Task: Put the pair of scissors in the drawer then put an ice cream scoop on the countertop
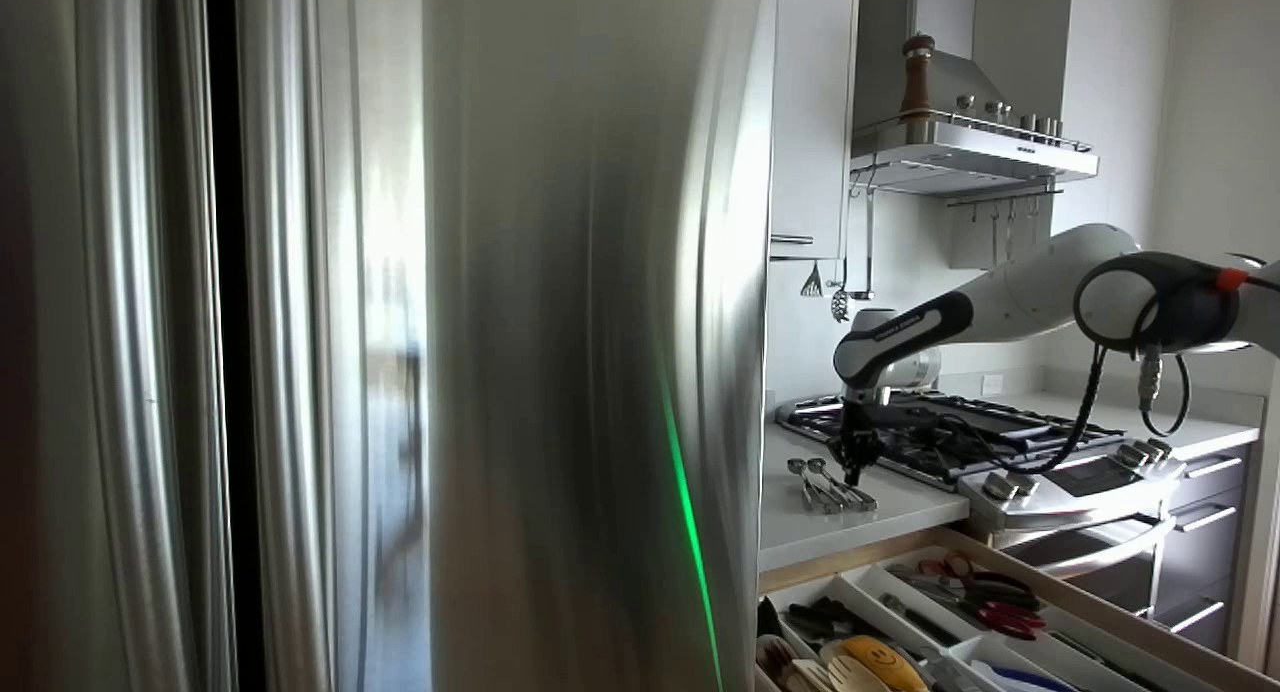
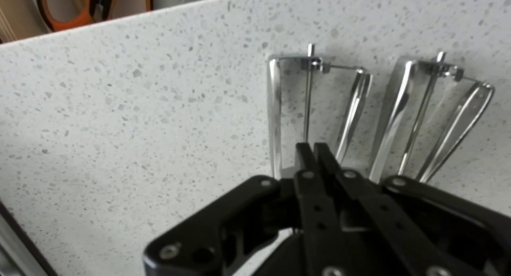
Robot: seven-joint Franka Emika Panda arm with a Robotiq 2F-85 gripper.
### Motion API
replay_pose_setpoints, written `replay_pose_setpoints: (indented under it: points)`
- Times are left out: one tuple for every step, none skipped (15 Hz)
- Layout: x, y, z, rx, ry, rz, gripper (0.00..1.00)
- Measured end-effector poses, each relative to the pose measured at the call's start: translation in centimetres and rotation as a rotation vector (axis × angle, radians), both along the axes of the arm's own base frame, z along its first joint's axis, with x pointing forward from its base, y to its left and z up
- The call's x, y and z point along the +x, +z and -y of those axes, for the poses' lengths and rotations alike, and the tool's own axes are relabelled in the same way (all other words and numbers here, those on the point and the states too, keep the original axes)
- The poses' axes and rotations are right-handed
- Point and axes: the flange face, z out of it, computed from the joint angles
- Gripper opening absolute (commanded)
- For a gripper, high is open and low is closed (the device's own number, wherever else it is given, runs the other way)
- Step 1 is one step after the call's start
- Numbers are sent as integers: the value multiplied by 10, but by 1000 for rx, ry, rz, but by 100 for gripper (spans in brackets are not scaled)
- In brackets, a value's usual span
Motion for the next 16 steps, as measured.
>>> replay_pose_setpoints:
  points:
    - [-3, 5, -2, -7, 11, 0, 45]
    - [-9, 11, -5, -13, 28, -1, 52]
    - [-16, 19, -8, -21, 51, -3, 61]
    - [-26, 30, -10, -30, 77, -3, 67]
    - [-36, 40, -12, -39, 104, -4, 76]
    - [-46, 51, -12, -49, 133, -3, 83]
    - [-57, 62, -12, -58, 161, 1, 89]
    - [-68, 73, -12, -66, 186, 12, 98]
    - [-78, 83, -12, -74, 208, 27, 100]
    - [-90, 94, -11, -80, 229, 43, 100]
    - [-102, 105, -11, -85, 248, 62, 100]
    - [-114, 115, -12, -90, 264, 81, 100]
    - [-127, 125, -12, -104, 286, 101, 100]
    - [-140, 133, -14, -130, 327, 118, 100]
    - [-152, 138, -16, -146, 356, 129, 100]
    - [-162, 141, -18, -154, 372, 134, 100]
